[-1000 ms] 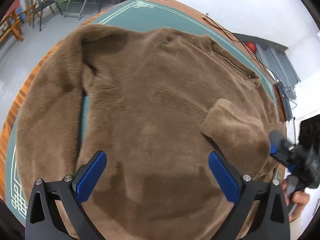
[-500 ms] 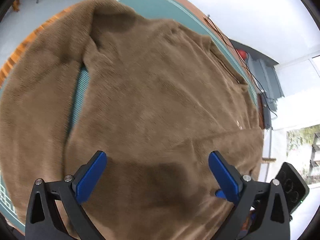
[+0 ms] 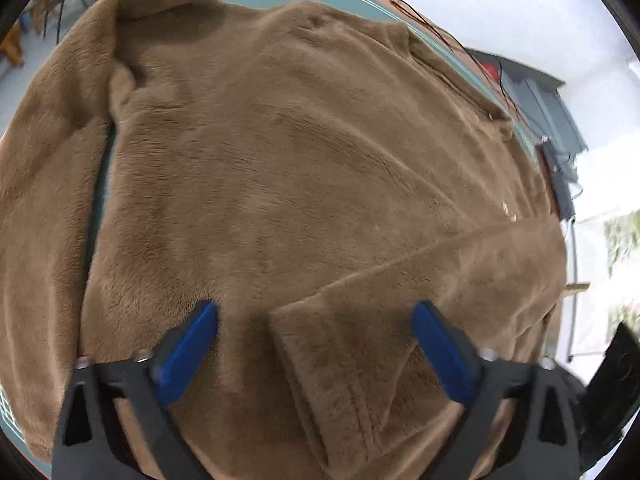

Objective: Fold clothes

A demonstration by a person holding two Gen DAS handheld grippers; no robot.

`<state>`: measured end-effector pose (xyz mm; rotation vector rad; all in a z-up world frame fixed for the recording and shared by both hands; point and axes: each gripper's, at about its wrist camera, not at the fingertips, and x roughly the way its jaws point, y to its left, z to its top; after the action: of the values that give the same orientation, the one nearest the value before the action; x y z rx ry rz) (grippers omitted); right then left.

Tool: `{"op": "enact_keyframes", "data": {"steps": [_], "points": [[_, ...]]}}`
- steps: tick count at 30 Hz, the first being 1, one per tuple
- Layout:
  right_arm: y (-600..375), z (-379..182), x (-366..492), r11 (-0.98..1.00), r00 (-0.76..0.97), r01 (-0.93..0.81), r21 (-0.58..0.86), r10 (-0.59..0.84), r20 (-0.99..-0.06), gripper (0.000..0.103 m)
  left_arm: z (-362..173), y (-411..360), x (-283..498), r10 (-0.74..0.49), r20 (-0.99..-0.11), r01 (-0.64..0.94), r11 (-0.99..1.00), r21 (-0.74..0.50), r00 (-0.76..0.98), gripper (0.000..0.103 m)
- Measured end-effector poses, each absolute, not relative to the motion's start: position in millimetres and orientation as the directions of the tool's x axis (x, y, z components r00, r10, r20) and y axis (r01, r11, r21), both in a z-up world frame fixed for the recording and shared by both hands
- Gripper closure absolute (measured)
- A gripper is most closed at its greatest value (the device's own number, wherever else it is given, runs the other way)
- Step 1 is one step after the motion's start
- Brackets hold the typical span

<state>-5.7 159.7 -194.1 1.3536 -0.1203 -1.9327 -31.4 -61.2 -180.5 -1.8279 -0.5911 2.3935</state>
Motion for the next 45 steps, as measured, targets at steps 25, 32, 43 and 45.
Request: {"op": "enact_keyframes", "data": {"steps": [25,32,43,45], "points": [[268,-204,-29,-0.938,-0.555,0.197,-0.284,0.132,-0.821,0.027,-95,-53,-63,0.192,-0.881,0.036,-0.973,-0.23,-0.433,0.074],[269,-212,-31,-0.948,-0.526,0.189,-0.254,0.121,-0.842,0.027,-100,-44,-68,0.146,-0.89,0.038,-0.983,-0.18,-0.431,0.074],[271,-215,-33,-0.949,-0.513,0.191,-0.251,0.121,-0.85,0.027,-96,-39,-65,0.111,-0.888,0.022,-0.991,-0.135,-0.447,0.074],[272,-215,-34,-0.948,-0.517,0.188,-0.256,0.126,-0.846,0.027,-95,-40,-66,0.112,-0.888,0.025,-0.99,-0.137,-0.447,0.074]]}}
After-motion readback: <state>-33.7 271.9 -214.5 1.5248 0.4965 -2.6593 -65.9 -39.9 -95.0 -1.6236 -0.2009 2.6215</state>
